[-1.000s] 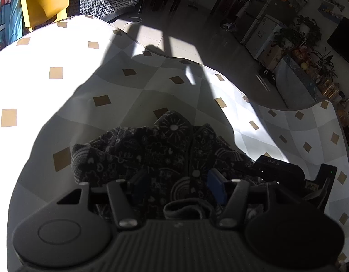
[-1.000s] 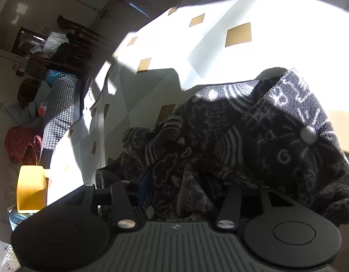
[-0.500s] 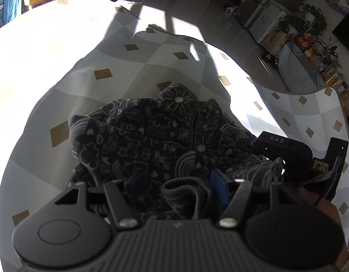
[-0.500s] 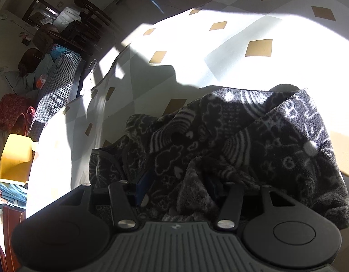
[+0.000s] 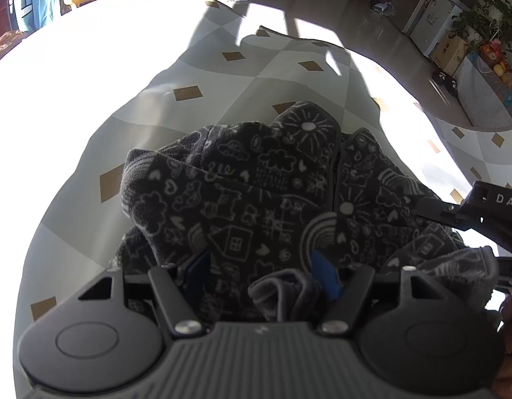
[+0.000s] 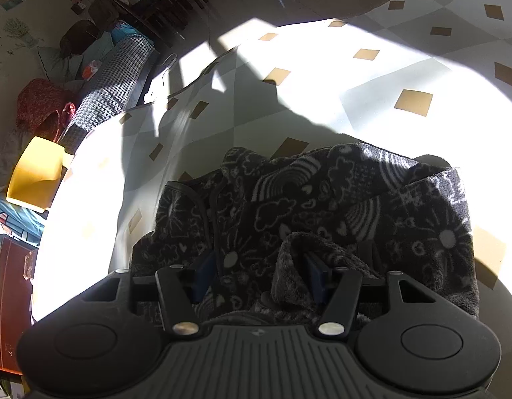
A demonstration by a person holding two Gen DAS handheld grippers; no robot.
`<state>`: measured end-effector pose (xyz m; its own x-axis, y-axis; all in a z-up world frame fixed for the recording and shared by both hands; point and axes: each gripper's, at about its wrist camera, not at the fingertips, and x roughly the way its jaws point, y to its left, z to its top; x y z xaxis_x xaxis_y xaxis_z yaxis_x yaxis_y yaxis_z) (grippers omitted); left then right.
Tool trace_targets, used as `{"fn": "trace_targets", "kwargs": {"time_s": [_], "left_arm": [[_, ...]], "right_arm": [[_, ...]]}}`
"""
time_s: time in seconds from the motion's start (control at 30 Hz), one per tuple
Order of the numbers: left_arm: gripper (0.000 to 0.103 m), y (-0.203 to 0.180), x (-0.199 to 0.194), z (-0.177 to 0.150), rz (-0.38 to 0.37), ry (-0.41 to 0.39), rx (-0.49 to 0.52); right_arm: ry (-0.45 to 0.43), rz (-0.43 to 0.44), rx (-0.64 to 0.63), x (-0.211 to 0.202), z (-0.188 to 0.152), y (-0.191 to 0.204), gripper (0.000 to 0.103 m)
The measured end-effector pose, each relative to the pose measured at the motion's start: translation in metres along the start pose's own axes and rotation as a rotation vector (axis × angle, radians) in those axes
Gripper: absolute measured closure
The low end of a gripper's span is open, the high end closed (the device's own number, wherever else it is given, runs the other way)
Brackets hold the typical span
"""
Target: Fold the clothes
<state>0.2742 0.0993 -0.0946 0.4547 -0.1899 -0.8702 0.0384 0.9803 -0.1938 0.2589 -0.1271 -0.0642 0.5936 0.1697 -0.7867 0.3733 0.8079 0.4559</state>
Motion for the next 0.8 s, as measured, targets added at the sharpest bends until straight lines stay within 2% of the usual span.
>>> {"fn": "trace_targets", "kwargs": {"time_s": [0.3,0.63,0.8], "left_arm": [[0.038,0.006,0.003,0.003,0.021,0.004,-0.039],[0.038,0.003,0.002,0.005,0.026,0.000,-0.044],[0.038,0.005,0.002,0.005,0.032,0.000,-0.053]], "right_arm": [[-0.103,0.062,-0.178,-0.049,-0.001,0.001,0.046],[-0.047,0.116,-0.391,-0.074,-0.038,0.007,0.046],[-0.092,0.092,-0.432,-0.086,-0.046,0.010,0.046]]}}
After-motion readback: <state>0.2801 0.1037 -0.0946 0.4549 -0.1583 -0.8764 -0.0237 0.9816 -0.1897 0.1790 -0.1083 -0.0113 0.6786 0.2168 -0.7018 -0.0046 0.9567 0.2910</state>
